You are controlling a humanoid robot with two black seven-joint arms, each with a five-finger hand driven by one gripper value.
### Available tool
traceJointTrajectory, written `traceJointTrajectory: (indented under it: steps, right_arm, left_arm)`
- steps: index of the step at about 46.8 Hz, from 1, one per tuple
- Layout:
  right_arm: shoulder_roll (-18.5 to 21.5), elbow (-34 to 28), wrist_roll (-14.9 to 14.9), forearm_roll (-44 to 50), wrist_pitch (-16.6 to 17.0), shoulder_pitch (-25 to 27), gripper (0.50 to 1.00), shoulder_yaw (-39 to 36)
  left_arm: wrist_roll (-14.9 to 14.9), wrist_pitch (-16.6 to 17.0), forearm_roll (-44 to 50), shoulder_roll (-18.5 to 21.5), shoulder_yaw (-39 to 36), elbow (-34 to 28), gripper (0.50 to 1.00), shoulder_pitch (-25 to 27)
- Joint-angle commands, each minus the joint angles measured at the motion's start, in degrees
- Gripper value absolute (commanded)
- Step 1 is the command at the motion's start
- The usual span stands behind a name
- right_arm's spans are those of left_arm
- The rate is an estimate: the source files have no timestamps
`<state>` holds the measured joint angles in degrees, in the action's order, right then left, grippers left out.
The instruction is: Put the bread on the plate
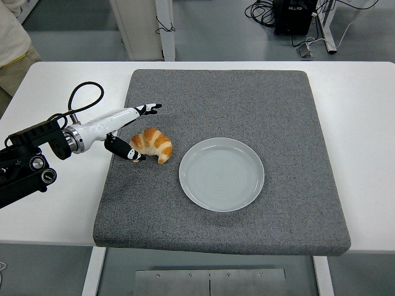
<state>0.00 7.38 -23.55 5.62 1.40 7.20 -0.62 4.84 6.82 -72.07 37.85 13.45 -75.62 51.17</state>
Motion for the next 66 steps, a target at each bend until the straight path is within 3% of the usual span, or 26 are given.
traceJointTrajectory:
  steps: [1, 23, 66]
  right_arm:
    - [0.0, 0.0, 0.0, 0.0, 0.01, 0.0, 1.0, 0.0]
    - [0.0, 0.0, 0.0, 0.0, 0.01, 0.0, 1.0, 0.0]
    - [0.0, 0.0, 0.0, 0.0, 0.01, 0.0, 1.0, 0.0]
  left_arm:
    - [0.08, 0.39, 0.08, -0.84, 0.09, 0.3, 0.968, -0.19]
    - [0.26, 1.97, -0.79, -4.53, 0.09, 4.6, 0.968, -1.69]
    - [1.58, 4.08, -0.79, -8.05, 0.0, 8.47, 0.955, -1.78]
